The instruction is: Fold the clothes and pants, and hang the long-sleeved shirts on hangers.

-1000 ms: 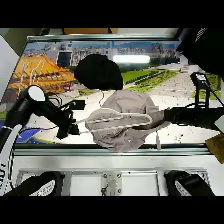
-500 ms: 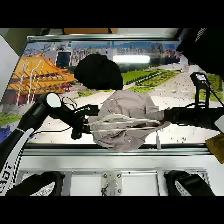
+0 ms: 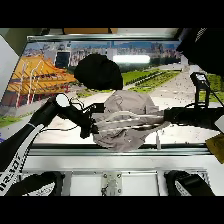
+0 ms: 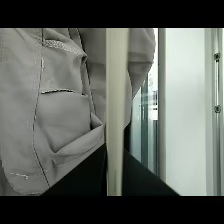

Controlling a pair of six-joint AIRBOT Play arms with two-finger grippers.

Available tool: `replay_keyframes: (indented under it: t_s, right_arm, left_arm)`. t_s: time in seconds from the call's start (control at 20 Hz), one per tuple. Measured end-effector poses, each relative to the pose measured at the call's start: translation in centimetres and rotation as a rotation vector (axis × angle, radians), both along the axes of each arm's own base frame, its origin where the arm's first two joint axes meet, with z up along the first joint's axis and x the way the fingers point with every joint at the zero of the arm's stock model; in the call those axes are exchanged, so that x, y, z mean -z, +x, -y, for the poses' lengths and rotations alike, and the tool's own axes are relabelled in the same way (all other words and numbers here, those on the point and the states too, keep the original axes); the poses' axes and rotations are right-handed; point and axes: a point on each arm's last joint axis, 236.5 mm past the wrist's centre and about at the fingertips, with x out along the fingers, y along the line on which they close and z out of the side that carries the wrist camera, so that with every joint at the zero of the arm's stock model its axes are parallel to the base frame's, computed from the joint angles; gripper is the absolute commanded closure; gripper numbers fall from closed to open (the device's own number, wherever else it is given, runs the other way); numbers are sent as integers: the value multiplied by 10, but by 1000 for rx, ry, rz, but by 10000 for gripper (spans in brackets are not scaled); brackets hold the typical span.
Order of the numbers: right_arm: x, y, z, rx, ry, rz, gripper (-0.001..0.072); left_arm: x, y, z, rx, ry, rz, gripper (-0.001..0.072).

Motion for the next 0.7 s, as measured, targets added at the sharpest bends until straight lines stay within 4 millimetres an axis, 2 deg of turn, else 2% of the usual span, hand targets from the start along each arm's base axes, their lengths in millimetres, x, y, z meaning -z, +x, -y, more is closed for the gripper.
replay_keyframes:
  t_s: [0.45, 0.7]
  right_arm:
    - [-24, -10, -23, -132, 16, -8, 702]
    - [-33, -15, -57, -251, 16, -22, 702]
  left_arm:
    - [3, 8, 5, -40, -10, 8, 695]
    - [1, 12, 8, -65, -21, 10, 694]
